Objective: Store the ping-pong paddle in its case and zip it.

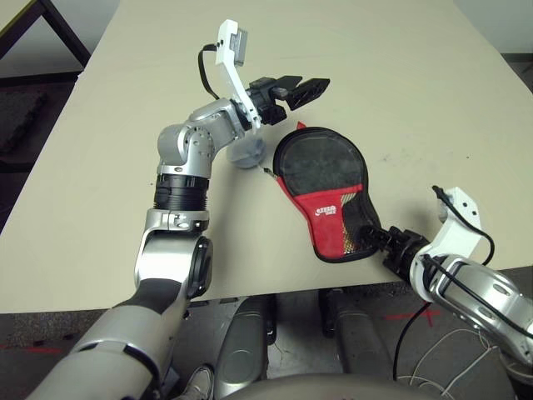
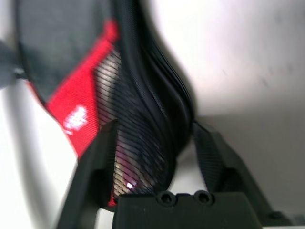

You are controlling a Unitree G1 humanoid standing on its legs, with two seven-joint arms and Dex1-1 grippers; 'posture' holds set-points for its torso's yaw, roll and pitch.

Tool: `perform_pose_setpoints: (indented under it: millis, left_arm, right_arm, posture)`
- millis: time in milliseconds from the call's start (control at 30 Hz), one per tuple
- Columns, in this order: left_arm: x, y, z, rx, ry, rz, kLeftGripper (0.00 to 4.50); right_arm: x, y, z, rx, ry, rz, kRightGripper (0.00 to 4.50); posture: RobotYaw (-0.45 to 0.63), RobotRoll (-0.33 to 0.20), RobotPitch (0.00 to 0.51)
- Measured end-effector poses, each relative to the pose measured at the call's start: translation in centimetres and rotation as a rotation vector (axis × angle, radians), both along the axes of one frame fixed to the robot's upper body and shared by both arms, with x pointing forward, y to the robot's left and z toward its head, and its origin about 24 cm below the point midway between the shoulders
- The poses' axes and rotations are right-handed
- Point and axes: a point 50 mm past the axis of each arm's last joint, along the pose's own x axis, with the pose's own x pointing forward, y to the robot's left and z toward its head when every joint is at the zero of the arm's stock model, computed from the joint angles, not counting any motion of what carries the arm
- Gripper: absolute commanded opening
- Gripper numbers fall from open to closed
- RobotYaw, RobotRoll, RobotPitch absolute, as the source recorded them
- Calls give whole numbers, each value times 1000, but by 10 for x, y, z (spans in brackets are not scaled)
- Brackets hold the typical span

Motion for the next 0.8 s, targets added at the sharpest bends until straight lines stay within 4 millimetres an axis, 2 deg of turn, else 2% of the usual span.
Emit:
perform_pose_setpoints:
  millis: [33,100,167,233,300,367,467,533,633,800]
  left_arm:
    - [0,1,0,1,1,4,4500]
    - [1,2,0,3,-1,6,4500]
    - [1,3,0,5,-3,10,4500]
    - [2,4,2,8,-9,14,4500]
    - [4,7,4,12,-14,20,4500]
    - [5,8,5,20,-19,19,4500]
    - [8,17,7,76,-27,23,4500]
    - [10,30,8,133,-28,36,4500]
    - [12,50,10,220,-32,53,4500]
    - [12,81,17,372,-36,57,4500]
  right_arm:
    - [5,-9,2,-69,-41,97,4326]
    - [24,-39,21,-232,-95,293,4457]
    - [39,-61,60,-340,-136,421,4457]
    - [47,-63,95,-383,-204,478,4457]
    - [57,-48,114,-409,-281,542,4457]
    - [65,-32,110,-430,-302,618,4457]
    - [75,-5,86,-481,-299,755,4457]
    - [79,9,71,-511,-297,829,4457]
    - [84,19,54,-567,-287,893,4457]
    - [99,38,37,-565,-317,941,4457]
  posture:
    - [-55,0,237]
    - [-54,0,234]
    - [-53,0,230]
    - [-51,0,227]
    - [-52,0,222]
    - [-47,0,219]
    - [-40,0,216]
    - [-36,0,215]
    - [-27,0,214]
    - [-10,0,215]
